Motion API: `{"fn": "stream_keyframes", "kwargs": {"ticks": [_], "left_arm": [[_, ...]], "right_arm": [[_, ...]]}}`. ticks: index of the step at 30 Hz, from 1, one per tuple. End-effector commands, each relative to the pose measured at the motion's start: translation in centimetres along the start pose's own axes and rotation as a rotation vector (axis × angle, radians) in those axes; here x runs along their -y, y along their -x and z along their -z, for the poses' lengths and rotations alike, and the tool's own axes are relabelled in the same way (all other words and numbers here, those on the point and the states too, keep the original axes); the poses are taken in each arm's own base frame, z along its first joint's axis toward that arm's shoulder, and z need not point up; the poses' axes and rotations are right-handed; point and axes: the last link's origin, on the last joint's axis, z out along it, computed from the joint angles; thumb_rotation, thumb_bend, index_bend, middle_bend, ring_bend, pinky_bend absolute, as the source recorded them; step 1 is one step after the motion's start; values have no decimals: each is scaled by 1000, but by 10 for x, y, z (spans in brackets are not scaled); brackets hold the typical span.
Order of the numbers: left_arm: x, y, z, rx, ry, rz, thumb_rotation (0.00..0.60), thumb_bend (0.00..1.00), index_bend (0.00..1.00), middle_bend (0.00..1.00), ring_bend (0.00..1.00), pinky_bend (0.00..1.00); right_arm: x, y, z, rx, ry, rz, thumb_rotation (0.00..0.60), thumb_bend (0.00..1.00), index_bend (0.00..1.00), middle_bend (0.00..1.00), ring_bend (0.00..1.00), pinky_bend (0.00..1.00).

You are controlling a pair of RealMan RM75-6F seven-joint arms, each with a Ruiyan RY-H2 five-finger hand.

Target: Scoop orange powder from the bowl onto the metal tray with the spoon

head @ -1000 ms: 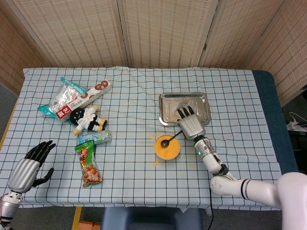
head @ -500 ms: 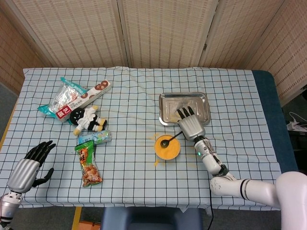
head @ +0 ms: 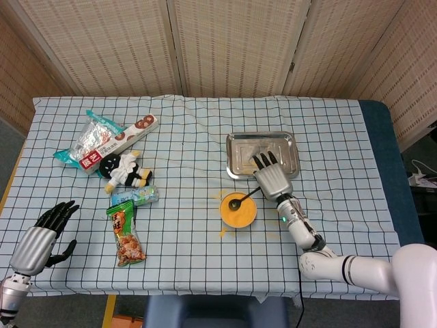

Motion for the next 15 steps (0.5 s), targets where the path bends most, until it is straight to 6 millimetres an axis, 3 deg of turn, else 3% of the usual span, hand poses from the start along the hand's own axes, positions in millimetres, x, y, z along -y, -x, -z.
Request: {"fn": "stream_keyframes", "kwargs": {"ticks": [1,15], "left_arm": [[0,0,0,0,0,0,600,437,0,0,0,145],[0,0,1,0,4,0,600,437,0,0,0,146]], "right_arm": [[0,1,0,2,0,1,600,324,495,54,0,0],[0,1,0,4,-1,-1,600,324,526,54,0,0]]}}
